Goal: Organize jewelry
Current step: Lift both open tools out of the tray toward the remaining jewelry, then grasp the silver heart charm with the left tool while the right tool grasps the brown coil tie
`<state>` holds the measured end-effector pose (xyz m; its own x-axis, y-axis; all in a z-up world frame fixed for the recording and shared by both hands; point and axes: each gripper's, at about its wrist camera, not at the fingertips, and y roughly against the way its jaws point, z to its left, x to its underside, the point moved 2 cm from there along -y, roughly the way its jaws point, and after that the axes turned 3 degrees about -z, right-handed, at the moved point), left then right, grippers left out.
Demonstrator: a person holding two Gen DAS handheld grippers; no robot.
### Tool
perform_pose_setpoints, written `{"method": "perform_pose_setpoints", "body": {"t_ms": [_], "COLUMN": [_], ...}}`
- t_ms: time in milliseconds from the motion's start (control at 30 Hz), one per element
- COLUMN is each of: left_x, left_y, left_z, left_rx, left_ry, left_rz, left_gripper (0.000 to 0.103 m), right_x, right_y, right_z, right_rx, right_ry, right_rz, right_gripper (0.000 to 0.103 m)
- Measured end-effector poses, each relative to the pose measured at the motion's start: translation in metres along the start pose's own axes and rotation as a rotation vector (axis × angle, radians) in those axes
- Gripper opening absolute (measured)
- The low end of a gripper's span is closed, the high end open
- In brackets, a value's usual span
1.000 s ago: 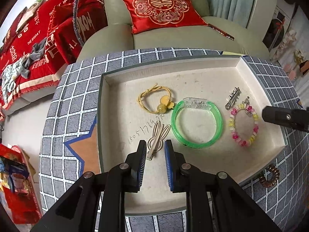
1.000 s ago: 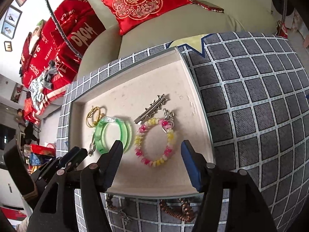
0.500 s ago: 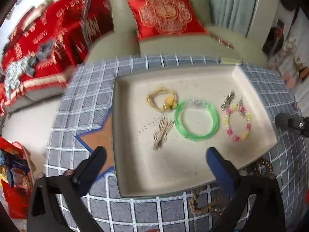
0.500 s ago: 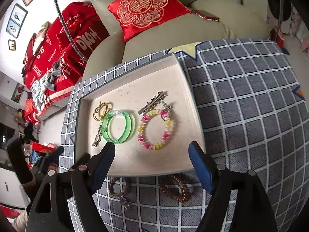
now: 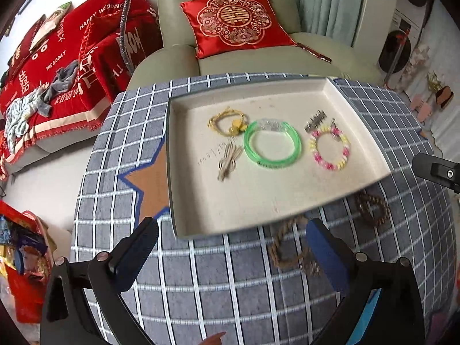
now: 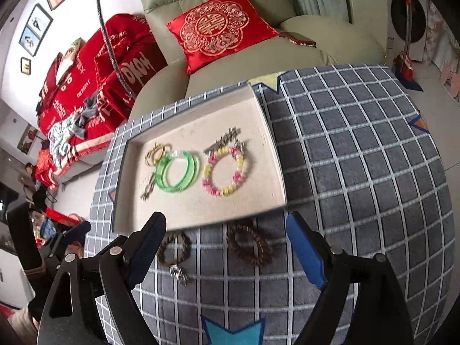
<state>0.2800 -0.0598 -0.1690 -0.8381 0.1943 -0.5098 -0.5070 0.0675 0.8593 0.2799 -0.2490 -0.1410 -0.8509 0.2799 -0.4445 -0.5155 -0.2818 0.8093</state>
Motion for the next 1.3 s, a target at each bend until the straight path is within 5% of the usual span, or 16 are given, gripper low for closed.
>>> {"method": "perform_pose_setpoints", "body": {"t_ms": [533, 1300], "left_x": [0.058, 0.067], "left_y": [-0.007, -0.039], "left_z": [-0.017, -0.038], "left_rx": [0.119, 0.040], "left_ry": [0.130, 0.255], "left_rz": [0.201, 0.240], "left_gripper": [0.103, 0.103], "right_x": [0.061, 0.038], "right_y": [-0.015, -0.040], "right_z": [-0.043, -0.045], "right_rx": [0.109, 0.142], "right_ry": [-0.063, 0.008], "right_rz": [0.228, 0.245], "right_gripper": [0.088, 0.088]}}
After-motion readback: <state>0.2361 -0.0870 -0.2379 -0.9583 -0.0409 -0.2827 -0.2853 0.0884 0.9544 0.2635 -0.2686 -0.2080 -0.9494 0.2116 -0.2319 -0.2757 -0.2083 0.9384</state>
